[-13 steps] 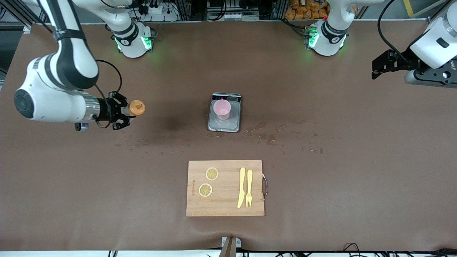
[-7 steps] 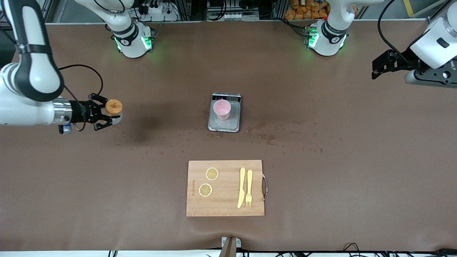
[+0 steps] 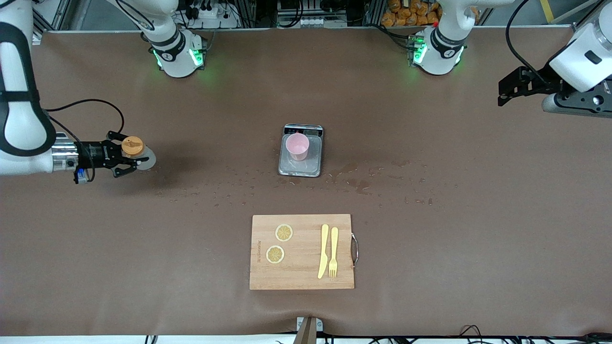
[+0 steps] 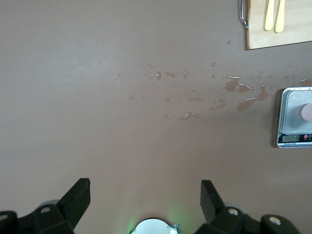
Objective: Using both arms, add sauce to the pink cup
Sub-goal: 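Carry the bottle back to its spot with the right gripper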
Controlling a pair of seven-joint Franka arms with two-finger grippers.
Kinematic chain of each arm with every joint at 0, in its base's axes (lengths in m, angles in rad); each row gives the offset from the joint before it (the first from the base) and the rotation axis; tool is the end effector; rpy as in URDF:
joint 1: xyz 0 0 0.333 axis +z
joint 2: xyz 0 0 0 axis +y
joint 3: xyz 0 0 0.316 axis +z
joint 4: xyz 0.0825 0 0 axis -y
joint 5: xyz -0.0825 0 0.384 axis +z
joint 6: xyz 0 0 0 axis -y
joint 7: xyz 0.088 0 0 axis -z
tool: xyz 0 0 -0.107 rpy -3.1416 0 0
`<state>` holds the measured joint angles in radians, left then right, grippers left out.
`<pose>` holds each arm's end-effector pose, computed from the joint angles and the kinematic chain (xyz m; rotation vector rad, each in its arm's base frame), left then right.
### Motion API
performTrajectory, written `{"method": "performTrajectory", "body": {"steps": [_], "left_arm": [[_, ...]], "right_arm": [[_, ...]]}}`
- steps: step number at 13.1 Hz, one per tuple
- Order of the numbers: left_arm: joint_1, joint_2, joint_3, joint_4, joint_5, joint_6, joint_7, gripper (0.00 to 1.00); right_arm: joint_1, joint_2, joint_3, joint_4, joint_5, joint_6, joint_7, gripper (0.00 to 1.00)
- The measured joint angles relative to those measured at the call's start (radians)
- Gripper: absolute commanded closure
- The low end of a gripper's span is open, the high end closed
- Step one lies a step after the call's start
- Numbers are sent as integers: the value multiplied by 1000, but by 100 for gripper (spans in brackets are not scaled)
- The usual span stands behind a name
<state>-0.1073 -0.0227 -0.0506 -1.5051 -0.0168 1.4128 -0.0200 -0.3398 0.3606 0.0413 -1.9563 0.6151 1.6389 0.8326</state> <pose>0.5239 -0.0858 0.6540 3.1227 -0.2188 -0.1108 0.5338 -0.1040 0.2755 -1.9477 1.6311 1.0708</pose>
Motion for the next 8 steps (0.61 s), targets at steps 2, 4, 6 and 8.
{"method": "performTrajectory", "body": {"steps": [2,4,6,8], "left_arm": [[0,0,0,0,0,0,0,0],[0,0,0,0,0,0,0,0],[0,0,0,0,0,0,0,0],[0,0,0,0,0,0,0,0]], "right_arm": [[-48,61,0,2,28,-16,-78,100],[-87,108,0,8,33,-23,-134,100],[-115,143,0,17,35,-34,-179,100],[-144,188,0,44,39,-60,-218,100]]}}
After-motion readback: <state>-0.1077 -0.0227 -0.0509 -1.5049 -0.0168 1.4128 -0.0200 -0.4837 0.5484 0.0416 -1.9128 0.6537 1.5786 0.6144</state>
